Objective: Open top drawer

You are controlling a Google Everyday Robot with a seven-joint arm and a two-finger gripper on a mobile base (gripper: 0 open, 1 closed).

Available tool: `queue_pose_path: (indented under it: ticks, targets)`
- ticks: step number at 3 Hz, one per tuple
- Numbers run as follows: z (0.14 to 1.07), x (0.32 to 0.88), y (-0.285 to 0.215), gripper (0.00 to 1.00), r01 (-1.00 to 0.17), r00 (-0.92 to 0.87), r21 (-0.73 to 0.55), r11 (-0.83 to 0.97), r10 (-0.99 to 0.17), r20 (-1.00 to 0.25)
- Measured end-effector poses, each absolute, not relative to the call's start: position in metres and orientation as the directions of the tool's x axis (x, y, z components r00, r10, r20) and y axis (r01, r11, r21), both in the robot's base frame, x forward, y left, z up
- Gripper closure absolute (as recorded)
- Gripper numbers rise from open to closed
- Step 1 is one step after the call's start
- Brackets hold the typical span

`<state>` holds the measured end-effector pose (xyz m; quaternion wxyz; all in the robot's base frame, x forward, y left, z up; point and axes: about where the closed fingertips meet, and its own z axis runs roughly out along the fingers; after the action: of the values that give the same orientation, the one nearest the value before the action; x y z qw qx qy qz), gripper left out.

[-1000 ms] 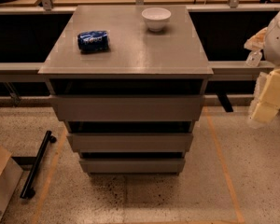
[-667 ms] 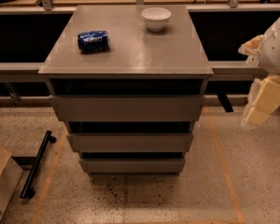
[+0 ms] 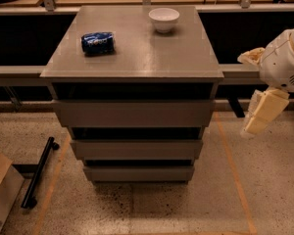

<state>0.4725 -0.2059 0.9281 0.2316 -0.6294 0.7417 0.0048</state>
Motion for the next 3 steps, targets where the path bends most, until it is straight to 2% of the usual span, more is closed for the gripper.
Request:
queue_pose_path:
  ticks: [1, 3]
  targets:
    - [0.920, 0.469, -0.205, 0.00, -0.939, -0.125, -0.262, 0.222, -0.931, -0.342]
    - [0.867, 0.492, -0.158, 0.00, -0.949, -0.081, -0.257, 0.183, -0.928, -0.363]
